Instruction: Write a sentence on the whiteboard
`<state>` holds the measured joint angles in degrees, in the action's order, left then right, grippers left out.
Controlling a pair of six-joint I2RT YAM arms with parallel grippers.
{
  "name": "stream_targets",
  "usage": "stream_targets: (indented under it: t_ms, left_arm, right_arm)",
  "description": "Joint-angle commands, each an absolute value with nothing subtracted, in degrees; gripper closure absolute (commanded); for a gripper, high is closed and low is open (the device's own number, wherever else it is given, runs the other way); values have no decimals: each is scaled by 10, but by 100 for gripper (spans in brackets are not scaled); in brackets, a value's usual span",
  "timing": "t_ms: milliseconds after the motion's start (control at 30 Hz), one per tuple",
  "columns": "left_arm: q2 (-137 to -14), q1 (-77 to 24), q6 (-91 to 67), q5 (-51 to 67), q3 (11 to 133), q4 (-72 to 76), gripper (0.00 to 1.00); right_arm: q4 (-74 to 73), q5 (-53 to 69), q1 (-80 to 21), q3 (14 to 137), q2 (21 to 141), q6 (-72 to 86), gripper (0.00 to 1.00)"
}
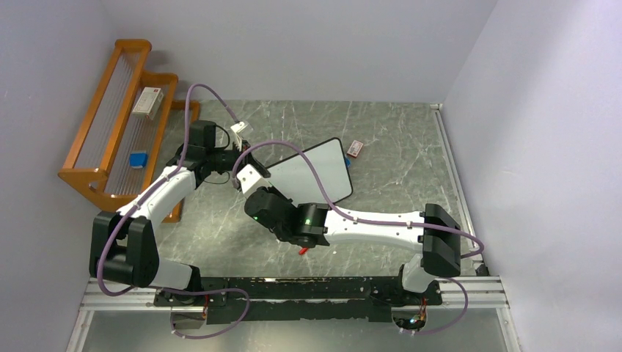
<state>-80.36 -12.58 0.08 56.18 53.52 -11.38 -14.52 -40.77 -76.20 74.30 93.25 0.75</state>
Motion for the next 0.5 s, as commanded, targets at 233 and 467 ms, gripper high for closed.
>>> stream_targets:
  t_ms: [233,467]
  left_arm:
    - [-821,-137,18,545,525,-137,95]
    - [-823,-137,18,544,525,-137,95]
  right_arm:
    - [-157,-419,-763,762,945,9,100]
    - [-170,-417,-769,763,946,15,100]
